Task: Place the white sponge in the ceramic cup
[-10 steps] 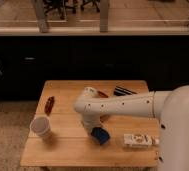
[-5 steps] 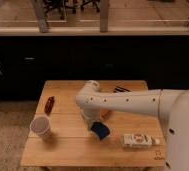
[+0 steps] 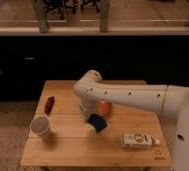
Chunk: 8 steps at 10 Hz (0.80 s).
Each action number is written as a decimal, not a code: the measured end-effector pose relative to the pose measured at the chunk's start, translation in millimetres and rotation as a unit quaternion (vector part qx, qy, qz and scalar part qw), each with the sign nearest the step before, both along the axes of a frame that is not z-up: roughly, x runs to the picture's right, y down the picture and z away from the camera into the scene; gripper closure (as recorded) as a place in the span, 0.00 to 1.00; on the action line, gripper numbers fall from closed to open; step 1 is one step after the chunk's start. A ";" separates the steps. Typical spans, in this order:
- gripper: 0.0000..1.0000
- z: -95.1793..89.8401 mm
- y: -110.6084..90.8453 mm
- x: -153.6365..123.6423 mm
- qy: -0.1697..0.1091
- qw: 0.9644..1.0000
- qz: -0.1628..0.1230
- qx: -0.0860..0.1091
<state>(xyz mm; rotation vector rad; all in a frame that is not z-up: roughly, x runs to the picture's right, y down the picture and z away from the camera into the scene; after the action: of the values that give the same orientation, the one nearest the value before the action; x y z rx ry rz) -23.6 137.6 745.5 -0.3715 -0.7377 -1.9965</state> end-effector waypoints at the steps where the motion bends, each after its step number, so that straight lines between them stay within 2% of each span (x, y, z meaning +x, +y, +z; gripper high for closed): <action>1: 1.00 -5.5 -9.7 -3.4 -0.006 1.000 0.003 0.005; 5: 1.00 -25.8 -40.7 -21.1 -0.037 0.999 0.011 0.024; 8: 1.00 -41.8 -61.3 -48.9 -0.076 0.996 0.013 0.041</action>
<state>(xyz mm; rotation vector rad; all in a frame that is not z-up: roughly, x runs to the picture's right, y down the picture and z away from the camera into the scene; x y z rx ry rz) -72.5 76.3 703.8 -0.1629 -0.7471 -2.0398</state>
